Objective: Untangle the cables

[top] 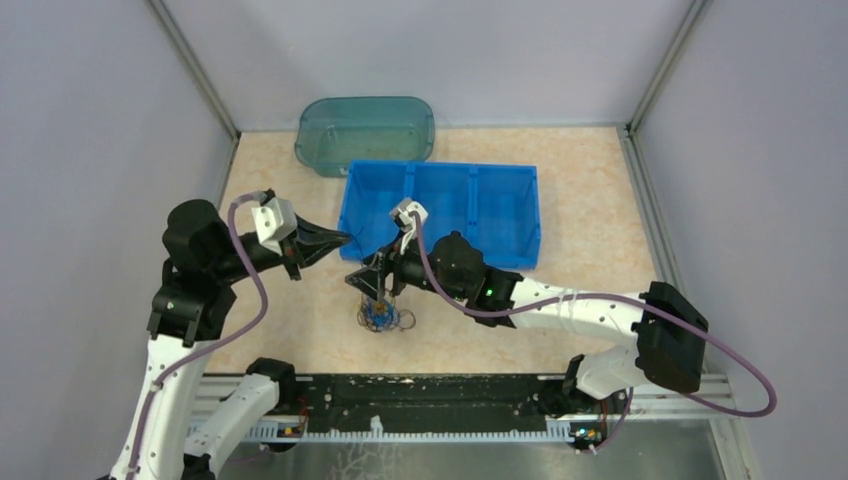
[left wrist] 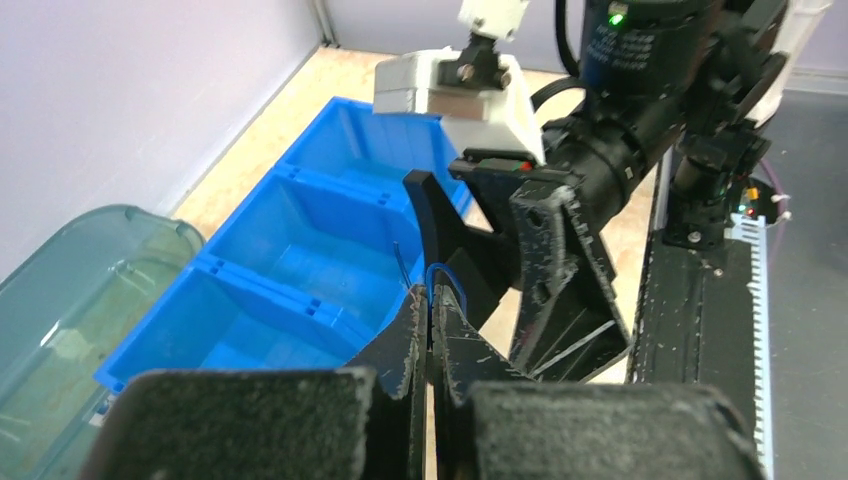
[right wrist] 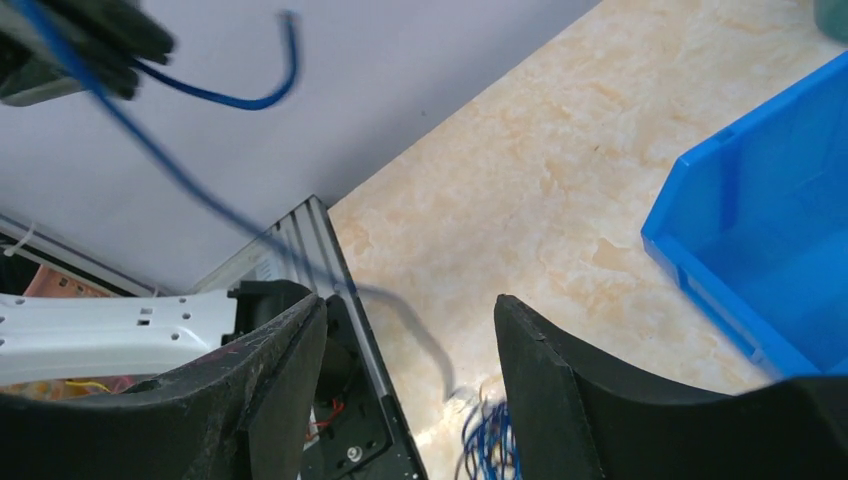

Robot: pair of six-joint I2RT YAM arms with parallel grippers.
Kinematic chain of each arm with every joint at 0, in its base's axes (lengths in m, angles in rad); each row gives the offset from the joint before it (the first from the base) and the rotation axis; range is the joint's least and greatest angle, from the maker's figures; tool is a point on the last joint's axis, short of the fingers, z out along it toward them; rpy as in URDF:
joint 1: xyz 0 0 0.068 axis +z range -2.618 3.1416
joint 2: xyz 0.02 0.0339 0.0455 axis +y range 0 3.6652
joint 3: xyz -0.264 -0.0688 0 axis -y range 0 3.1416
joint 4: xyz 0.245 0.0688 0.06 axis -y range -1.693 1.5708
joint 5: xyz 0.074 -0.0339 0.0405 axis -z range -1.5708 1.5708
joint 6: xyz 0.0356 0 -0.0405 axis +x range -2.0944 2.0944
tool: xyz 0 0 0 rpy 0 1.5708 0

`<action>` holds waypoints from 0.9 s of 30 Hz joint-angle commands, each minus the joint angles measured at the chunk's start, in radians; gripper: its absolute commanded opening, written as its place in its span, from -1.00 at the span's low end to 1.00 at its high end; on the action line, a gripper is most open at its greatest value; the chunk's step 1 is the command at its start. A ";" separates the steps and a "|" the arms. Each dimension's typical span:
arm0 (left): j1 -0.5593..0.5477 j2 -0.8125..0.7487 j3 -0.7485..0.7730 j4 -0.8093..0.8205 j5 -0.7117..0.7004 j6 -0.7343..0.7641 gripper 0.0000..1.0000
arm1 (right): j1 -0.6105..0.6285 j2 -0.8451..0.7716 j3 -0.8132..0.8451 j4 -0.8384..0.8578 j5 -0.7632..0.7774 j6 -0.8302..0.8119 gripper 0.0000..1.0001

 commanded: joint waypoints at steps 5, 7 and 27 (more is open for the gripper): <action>-0.006 -0.009 0.077 0.028 0.076 -0.121 -0.99 | 0.011 0.031 0.032 0.100 0.014 0.015 0.14; -0.006 -0.011 0.092 0.033 0.073 -0.122 -1.00 | 0.011 0.047 0.029 0.104 0.007 0.023 0.07; -0.005 0.050 0.328 0.237 0.042 -0.350 -0.97 | 0.013 0.158 -0.051 0.190 -0.008 0.123 -0.12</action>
